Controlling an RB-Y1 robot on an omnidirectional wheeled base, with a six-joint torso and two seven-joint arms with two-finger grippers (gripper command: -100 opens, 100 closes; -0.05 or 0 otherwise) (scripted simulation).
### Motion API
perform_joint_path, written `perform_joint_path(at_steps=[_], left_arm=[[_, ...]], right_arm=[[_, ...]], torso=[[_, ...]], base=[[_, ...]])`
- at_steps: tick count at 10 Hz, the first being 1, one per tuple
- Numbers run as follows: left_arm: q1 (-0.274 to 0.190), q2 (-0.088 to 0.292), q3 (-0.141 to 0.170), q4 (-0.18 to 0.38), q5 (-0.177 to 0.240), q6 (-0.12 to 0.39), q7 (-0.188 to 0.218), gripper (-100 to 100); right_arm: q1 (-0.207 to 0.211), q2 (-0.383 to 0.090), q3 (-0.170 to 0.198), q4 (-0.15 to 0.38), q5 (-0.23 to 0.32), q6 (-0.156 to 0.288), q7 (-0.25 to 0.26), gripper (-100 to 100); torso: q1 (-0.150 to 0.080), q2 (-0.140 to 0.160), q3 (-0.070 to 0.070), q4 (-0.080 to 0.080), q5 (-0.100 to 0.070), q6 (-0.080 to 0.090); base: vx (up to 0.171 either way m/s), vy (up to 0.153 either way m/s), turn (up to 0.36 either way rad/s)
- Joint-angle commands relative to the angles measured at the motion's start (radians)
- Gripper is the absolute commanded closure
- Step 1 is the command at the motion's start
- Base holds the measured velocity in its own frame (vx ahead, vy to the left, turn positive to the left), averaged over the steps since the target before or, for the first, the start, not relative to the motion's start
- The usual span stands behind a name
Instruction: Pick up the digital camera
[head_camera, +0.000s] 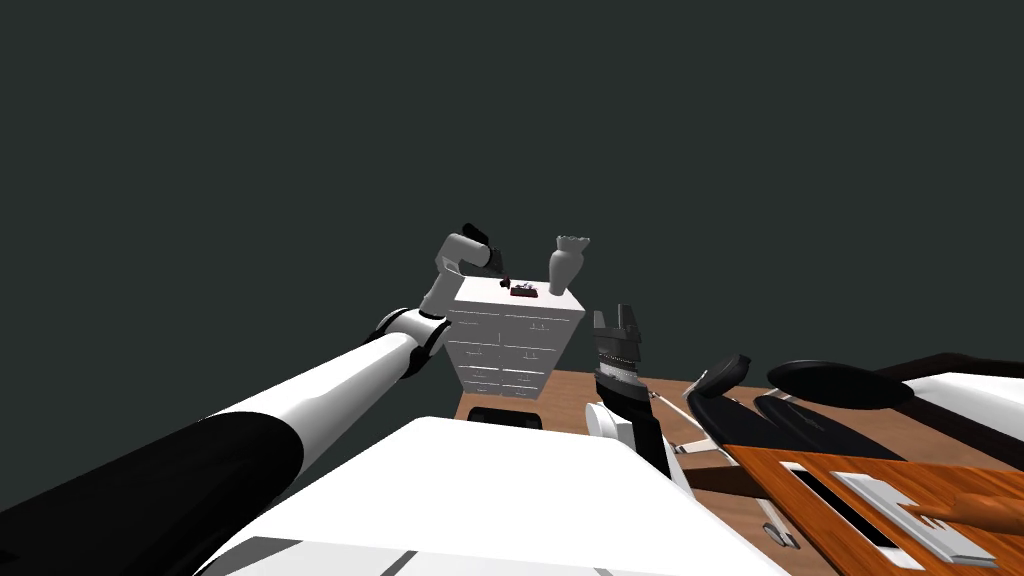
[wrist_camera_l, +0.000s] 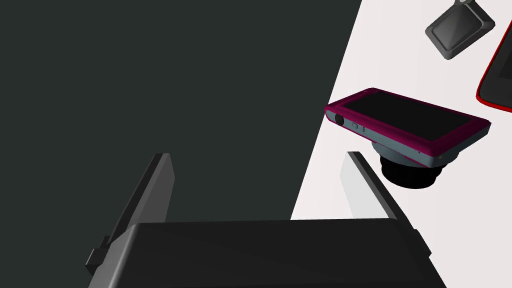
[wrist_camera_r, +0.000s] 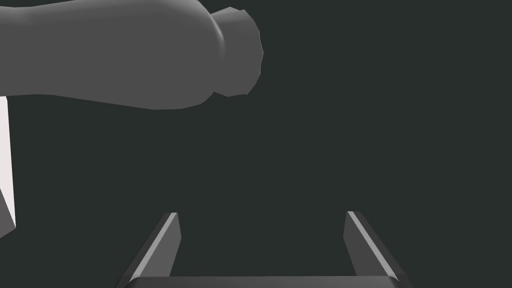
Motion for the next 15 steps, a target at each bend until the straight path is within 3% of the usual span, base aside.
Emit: perform_joint_path(at_steps=[1,3,4,5,6,8,9,15], left_arm=[[-0.049,0.001,-0.007,0.031,0.013,0.05,0.022,-100],[-0.049,0.001,-0.007,0.031,0.013,0.096,0.022,-100],[-0.088,0.003,-0.013,0.056,0.026,0.13,0.039,-100],[-0.088,0.003,-0.013,0.056,0.026,0.158,0.039,-100],[-0.123,0.004,-0.018,0.08,0.038,0.187,0.053,-100],[-0.123,0.004,-0.018,0.08,0.038,0.226,0.053,-100],[-0.154,0.006,-0.023,0.104,0.048,0.266,0.067,-100],[-0.217,0.007,-0.039,0.169,0.073,0.435,0.096,-100]], right_arm=[[0.0,0.0,0.0,0.0,0.0,0.0,0.0,0],[0.0,0.0,0.0,0.0,0.0,0.0,0.0,0],[0.0,0.0,0.0,0.0,0.0,0.0,0.0,0],[0.0,0.0,0.0,0.0,0.0,0.0,0.0,0],[0.0,0.0,0.0,0.0,0.0,0.0,0.0,0],[0.0,0.0,0.0,0.0,0.0,0.0,0.0,0],[0.0,0.0,0.0,0.0,0.0,0.0,0.0,0],[0.0,0.0,0.0,0.0,0.0,0.0,0.0,0]], torso=[[0.0,0.0,0.0,0.0,0.0,0.0],[0.0,0.0,0.0,0.0,0.0,0.0],[0.0,0.0,0.0,0.0,0.0,0.0],[-0.001,0.0,0.0,0.0,0.0,0.0],[0.0,0.0,0.0,0.0,0.0,0.0],[0.0,0.0,0.0,0.0,0.0,0.0],[0.0,0.0,0.0,0.0,0.0,0.0],[-0.001,-0.001,0.0,0.0,0.0,0.0]], base=[[0.008,0.015,-0.067],[0.004,0.006,-0.019],[0.003,0.006,-0.057],[0.003,0.01,-0.042],[0.003,0.01,-0.051],[0.002,0.004,-0.018],[0.004,0.001,-0.049],[0.015,0.003,-0.033]])
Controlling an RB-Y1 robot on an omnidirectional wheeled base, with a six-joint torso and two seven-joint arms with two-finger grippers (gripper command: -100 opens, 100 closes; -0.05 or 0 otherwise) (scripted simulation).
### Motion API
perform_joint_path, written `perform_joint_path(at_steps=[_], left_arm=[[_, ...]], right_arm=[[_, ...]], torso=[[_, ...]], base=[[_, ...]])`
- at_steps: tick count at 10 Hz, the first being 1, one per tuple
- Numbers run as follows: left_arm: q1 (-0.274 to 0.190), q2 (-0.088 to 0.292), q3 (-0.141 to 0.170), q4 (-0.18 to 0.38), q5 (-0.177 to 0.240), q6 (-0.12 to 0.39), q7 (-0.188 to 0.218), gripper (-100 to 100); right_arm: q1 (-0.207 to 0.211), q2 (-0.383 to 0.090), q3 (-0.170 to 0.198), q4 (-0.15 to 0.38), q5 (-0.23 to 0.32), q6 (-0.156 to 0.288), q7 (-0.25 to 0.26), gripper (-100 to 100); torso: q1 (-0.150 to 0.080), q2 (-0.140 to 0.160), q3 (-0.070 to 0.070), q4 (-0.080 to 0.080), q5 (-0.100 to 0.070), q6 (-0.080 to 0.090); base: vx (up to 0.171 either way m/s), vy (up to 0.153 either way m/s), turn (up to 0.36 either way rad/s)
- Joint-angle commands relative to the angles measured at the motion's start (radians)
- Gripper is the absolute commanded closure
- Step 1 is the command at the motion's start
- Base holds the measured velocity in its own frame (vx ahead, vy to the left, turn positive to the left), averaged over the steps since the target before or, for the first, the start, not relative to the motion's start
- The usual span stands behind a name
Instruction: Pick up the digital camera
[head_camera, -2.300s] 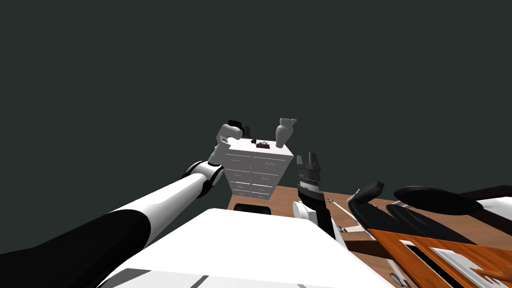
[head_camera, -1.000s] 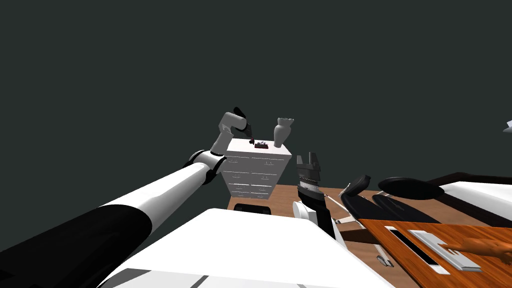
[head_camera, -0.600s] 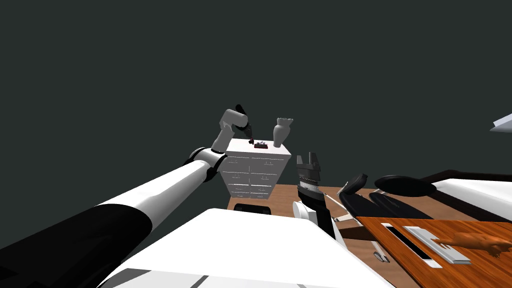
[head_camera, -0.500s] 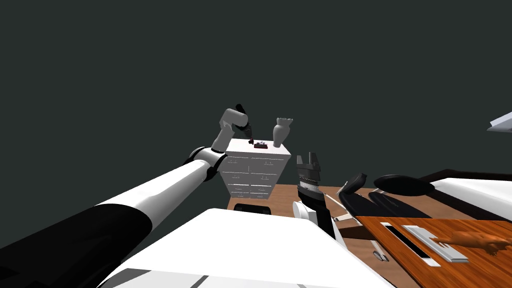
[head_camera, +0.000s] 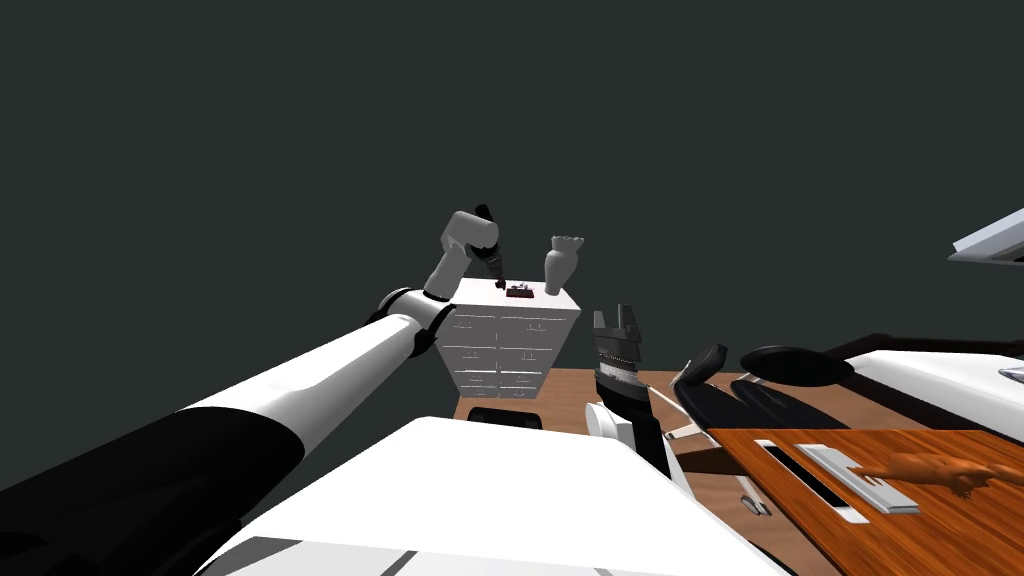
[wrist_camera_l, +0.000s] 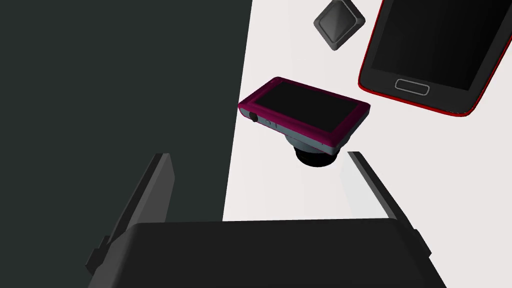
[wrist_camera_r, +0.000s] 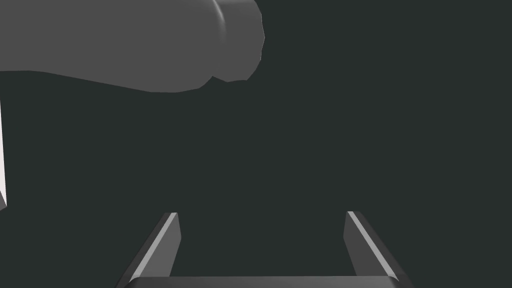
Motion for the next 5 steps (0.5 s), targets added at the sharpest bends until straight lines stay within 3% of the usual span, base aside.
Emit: perform_joint_path(at_steps=[1,5], left_arm=[[-0.011,-0.003,-0.005,0.016,0.002,0.036,0.005,-100],[-0.038,-0.003,-0.019,0.071,0.015,0.152,0.021,-100]], right_arm=[[0.0,0.0,0.0,0.0,0.0,0.0,0.0,0],[0.0,0.0,0.0,0.0,0.0,0.0,0.0,0]], torso=[[0.0,0.0,0.0,0.0,0.0,0.0],[0.0,-0.001,0.0,0.0,0.0,0.0]], base=[[0.023,0.0,-0.018],[0.038,-0.001,-0.024]])
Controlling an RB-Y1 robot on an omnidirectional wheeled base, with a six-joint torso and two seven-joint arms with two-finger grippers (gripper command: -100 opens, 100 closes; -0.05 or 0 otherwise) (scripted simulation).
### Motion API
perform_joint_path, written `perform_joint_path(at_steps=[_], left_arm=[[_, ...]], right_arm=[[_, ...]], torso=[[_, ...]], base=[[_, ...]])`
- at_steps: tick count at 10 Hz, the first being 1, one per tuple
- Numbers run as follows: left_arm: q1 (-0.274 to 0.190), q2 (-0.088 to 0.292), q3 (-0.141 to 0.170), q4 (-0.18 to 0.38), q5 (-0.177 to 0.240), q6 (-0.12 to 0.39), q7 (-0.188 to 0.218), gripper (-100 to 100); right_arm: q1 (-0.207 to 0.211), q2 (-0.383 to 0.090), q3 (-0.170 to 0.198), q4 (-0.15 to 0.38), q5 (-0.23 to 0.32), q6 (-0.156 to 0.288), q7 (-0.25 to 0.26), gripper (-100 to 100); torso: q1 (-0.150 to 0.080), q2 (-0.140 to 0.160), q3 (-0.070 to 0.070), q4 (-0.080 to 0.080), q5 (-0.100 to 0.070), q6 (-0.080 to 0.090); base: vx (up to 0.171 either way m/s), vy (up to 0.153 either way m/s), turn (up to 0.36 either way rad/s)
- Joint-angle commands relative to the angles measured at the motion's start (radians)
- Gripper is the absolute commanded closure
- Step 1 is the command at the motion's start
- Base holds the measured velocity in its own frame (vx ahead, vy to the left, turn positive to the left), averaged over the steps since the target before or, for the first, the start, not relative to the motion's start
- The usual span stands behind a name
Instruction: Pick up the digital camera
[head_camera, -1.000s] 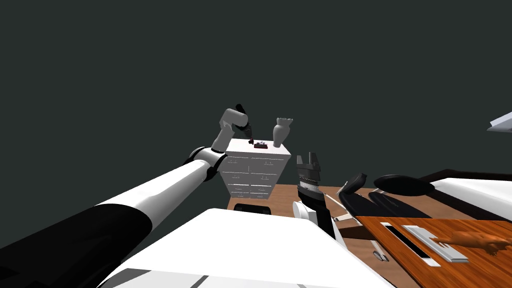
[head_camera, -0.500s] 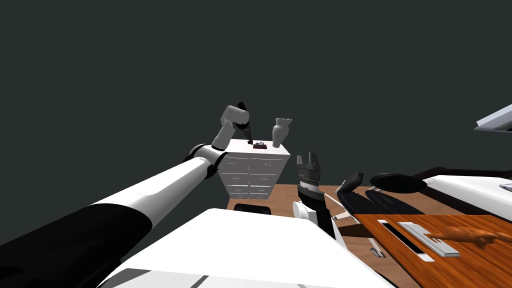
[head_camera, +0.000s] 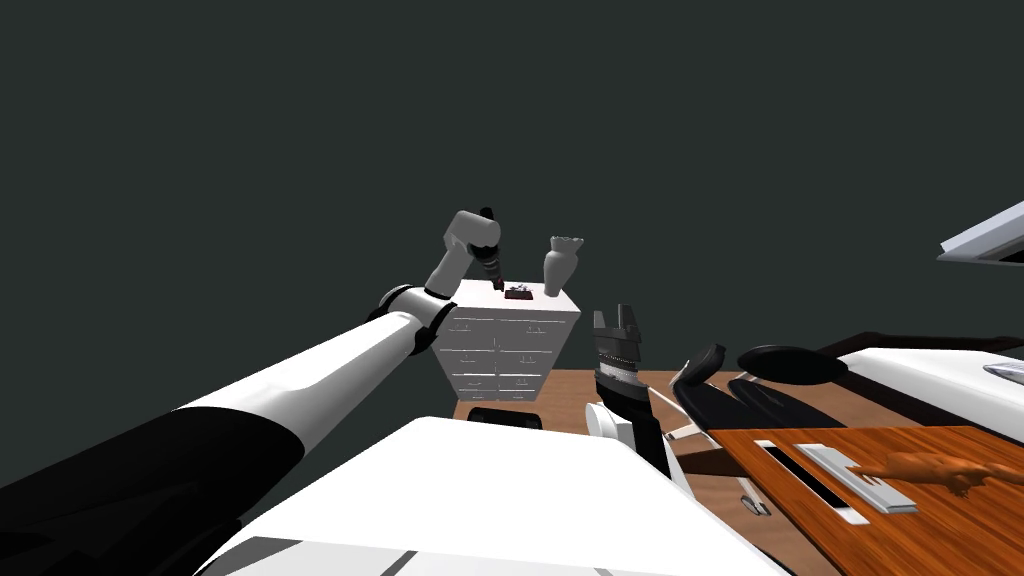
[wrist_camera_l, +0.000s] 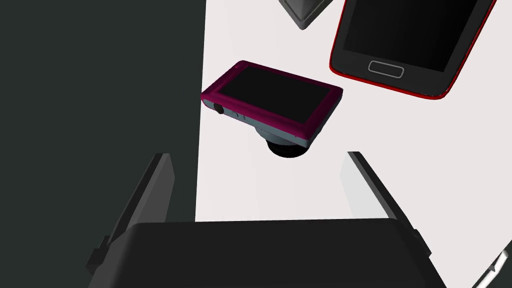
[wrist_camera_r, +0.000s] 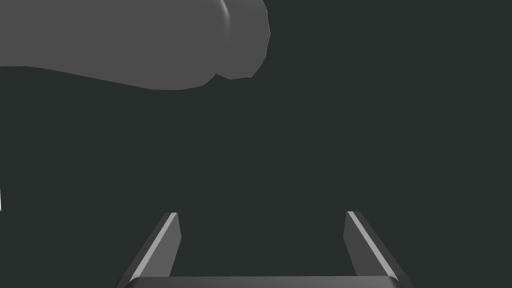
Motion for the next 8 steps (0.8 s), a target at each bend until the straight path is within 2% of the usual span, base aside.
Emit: perform_joint_path(at_steps=[1,4,5,6,7,8], left_arm=[[-0.008,-0.001,-0.003,0.017,0.002,0.035,0.003,-100],[-0.009,-0.004,-0.013,0.051,0.008,0.121,0.008,-100],[-0.005,-0.005,-0.014,0.056,0.008,0.133,0.009,-100],[-0.011,-0.004,-0.012,0.057,0.008,0.121,0.007,-100],[-0.011,-0.004,-0.012,0.057,0.009,0.126,0.007,0],[0.007,-0.006,-0.013,0.073,-0.001,0.093,-0.007,-100]], right_arm=[[0.0,0.0,0.0,0.0,0.0,0.0,0.0,0],[0.0,0.0,0.0,0.0,0.0,0.0,0.0,0],[0.0,0.0,0.0,0.0,0.0,0.0,0.0,0],[0.0,0.0,0.0,0.0,0.0,0.0,0.0,0],[0.0,0.0,0.0,0.0,0.0,0.0,0.0,0],[0.0,0.0,0.0,0.0,0.0,0.0,0.0,0]], torso=[[0.0,0.0,0.0,0.0,0.0,0.0],[0.0,0.0,0.0,0.0,0.0,0.0],[-0.001,0.0,0.0,0.0,0.0,0.0],[0.0,0.001,0.0,0.0,0.0,0.0],[0.0,0.002,0.001,0.0,0.0,0.0],[0.0,0.003,0.002,0.001,0.0,0.0]], base=[[0.043,-0.004,-0.013],[0.043,-0.007,-0.013],[0.035,-0.003,-0.003],[0.014,0.0,0.0],[0.0,0.0,0.0],[0.002,-0.014,-0.007]])
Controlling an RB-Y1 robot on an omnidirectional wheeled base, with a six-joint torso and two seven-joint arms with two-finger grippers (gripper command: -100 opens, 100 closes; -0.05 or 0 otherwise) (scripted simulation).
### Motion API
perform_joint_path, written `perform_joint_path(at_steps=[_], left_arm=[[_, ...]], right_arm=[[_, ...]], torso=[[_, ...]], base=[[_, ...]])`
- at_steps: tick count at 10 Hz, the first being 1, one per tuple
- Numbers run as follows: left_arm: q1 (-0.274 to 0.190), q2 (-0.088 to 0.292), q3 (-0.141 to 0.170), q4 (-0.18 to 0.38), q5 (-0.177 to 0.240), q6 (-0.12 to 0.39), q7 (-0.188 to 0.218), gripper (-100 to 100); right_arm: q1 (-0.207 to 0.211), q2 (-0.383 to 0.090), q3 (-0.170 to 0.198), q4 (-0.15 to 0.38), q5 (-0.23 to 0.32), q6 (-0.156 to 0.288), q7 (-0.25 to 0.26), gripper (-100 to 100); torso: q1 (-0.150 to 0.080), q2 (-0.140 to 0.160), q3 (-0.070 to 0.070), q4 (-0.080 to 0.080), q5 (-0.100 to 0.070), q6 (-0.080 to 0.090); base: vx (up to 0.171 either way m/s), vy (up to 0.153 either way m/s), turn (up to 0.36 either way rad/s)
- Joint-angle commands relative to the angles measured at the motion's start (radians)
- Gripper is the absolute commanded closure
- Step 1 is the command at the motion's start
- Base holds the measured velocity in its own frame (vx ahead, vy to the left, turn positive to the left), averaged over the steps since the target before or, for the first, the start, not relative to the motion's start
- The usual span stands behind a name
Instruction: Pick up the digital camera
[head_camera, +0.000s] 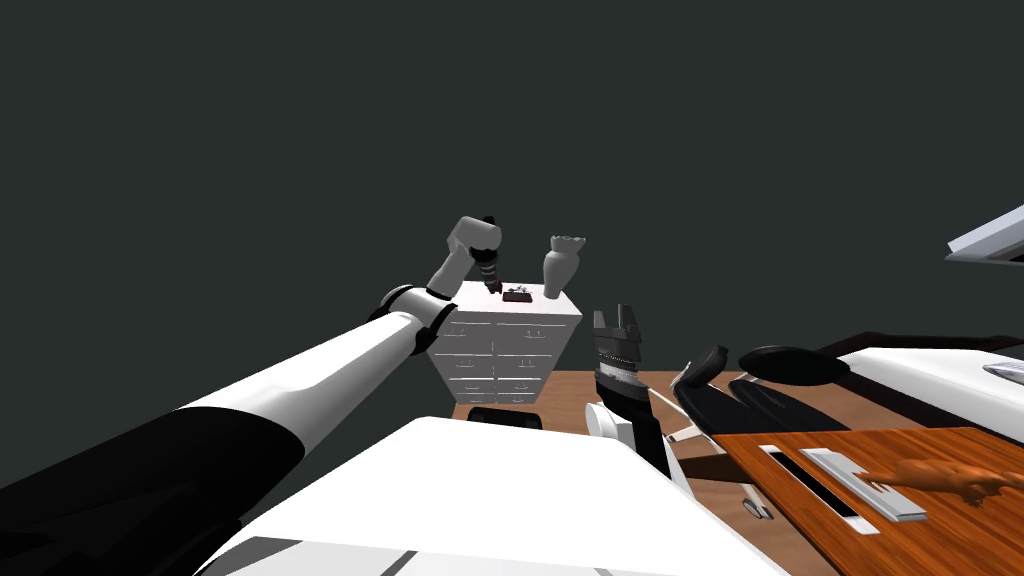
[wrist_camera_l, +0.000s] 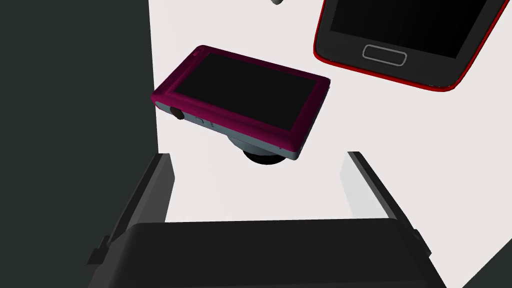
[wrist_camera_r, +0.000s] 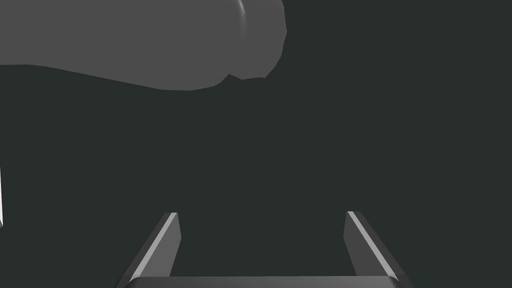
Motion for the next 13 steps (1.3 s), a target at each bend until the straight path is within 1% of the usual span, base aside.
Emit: perform_joint_path(at_steps=[1,2,3,4,8,9,10,12,13], left_arm=[[0.015,0.0,0.0,0.015,-0.008,-0.031,-0.015,-100],[0.026,-0.001,-0.001,0.025,-0.014,-0.051,-0.024,-100],[0.019,-0.002,-0.001,0.021,-0.011,-0.038,-0.017,-100],[0.02,-0.002,-0.001,0.022,-0.011,-0.043,-0.019,100],[0.02,-0.001,-0.001,0.022,-0.012,-0.043,-0.017,100],[0.02,-0.001,0.0,0.022,-0.012,-0.043,-0.017,0],[0.005,0.001,0.0,0.005,-0.002,-0.012,-0.006,100],[-0.009,0.002,0.001,-0.008,0.006,0.014,0.005,100],[-0.006,0.002,0.001,0.0,0.003,0.001,0.001,100]], right_arm=[[0.0,0.0,0.0,0.0,0.0,0.0,0.0,0],[0.0,0.0,0.0,0.0,0.0,0.0,0.0,0],[0.0,0.0,0.0,0.0,0.0,0.0,0.0,0],[0.0,0.0,0.0,0.0,0.0,0.0,0.0,0],[0.0,0.0,0.0,0.0,0.0,0.0,0.0,0],[0.0,0.0,0.0,0.0,0.0,0.0,0.0,0],[0.0,0.0,0.0,0.0,0.0,0.0,0.0,0],[0.0,0.0,0.0,0.0,0.0,0.0,0.0,0],[0.0,0.0,0.0,0.0,0.0,0.0,0.0,0]], torso=[[0.0,0.0,0.0,0.0,0.0,0.0],[0.0,0.0,0.0,0.0,0.0,0.0],[-0.001,0.0,0.0,0.0,0.0,0.0],[0.0,0.0,0.0,0.0,0.0,0.0],[0.0,0.001,0.0,0.0,0.0,0.001],[0.0,0.001,0.0,0.0,0.0,0.001],[0.0,0.001,0.0,0.0,-0.001,0.001],[0.0,0.002,0.001,0.001,-0.001,0.001],[0.0,0.002,0.001,0.001,-0.001,0.002]], base=[[0.0,-0.019,-0.004],[0.001,-0.02,-0.003],[0.001,-0.01,0.001],[0.0,0.0,0.0],[0.0,0.0,0.0],[0.0,0.0,0.0],[-0.004,0.013,-0.001],[0.0,0.02,0.0],[0.0,0.008,0.001]])
